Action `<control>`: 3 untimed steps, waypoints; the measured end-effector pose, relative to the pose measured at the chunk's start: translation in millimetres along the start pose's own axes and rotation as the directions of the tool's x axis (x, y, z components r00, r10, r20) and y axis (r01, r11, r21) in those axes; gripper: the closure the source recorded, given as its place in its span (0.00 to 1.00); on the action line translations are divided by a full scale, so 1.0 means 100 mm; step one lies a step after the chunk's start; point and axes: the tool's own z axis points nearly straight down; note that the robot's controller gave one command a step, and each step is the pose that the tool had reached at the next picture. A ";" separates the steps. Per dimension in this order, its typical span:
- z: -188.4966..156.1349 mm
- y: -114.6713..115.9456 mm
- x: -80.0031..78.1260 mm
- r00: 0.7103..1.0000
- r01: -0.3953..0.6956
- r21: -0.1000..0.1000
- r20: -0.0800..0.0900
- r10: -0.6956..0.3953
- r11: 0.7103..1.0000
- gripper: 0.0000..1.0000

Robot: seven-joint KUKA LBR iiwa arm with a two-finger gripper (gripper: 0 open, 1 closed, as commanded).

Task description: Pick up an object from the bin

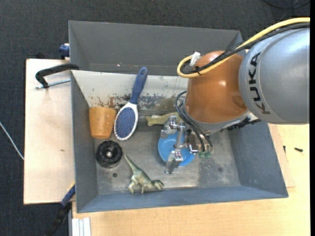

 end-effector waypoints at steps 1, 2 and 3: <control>1.07 -0.69 -0.50 0.995 0.104 0.003 -0.005 -0.104 0.995 0.00; 1.01 -0.65 -0.51 0.994 0.107 0.001 0.002 -0.107 0.994 1.00; -0.83 -0.57 -0.53 0.906 0.423 0.006 0.013 -0.423 0.906 1.00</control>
Offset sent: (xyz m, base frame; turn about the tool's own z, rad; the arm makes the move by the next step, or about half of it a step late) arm 0.0495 -0.0658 -0.1030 -0.1079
